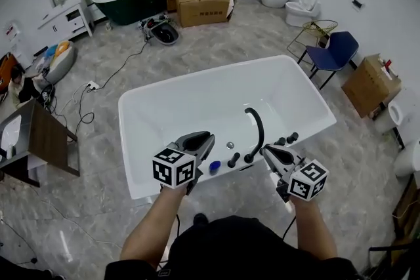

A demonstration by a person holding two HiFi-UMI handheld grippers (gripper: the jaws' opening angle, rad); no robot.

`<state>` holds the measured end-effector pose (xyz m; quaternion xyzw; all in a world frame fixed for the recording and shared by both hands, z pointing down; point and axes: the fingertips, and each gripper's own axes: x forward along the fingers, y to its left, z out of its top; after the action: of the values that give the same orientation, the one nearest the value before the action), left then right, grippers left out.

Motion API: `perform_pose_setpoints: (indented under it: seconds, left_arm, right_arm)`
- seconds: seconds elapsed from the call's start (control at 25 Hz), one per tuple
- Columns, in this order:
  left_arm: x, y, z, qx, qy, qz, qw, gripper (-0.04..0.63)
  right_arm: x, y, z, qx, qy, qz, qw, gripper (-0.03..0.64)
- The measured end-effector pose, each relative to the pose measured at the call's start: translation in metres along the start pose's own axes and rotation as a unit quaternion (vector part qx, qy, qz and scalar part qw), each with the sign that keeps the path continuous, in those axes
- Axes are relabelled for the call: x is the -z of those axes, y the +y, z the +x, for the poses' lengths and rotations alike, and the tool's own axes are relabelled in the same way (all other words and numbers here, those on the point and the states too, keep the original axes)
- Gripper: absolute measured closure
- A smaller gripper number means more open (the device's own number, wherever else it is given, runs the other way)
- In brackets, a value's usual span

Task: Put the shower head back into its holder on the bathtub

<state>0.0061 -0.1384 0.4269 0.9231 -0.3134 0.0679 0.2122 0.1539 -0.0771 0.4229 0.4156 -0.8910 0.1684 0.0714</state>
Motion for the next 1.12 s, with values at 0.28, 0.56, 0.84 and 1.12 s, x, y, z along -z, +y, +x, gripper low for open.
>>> perform_pose_setpoints:
  seconds: [0.28, 0.56, 0.84, 1.12]
  left_arm:
    - [-0.031, -0.044, 0.041, 0.006, -0.018, 0.047, 0.9987, 0.528]
    - [-0.067, -0.082, 0.081, 0.004, -0.045, 0.063, 0.997, 0.529]
    - [-0.087, -0.091, 0.085, 0.003, -0.06, 0.09, 0.9941, 0.531]
    - [-0.087, -0.087, 0.089, -0.005, -0.059, 0.089, 0.9943, 0.535]
  right_arm:
    - [-0.054, -0.042, -0.06, 0.027, -0.064, -0.022, 0.997, 0.6]
    - [-0.109, -0.076, -0.102, 0.067, -0.133, -0.1, 0.984, 0.6]
    - [-0.141, -0.067, -0.118, 0.05, -0.189, -0.153, 0.969, 0.601]
    - [-0.133, -0.076, -0.118, 0.033, -0.188, -0.109, 0.975, 0.601]
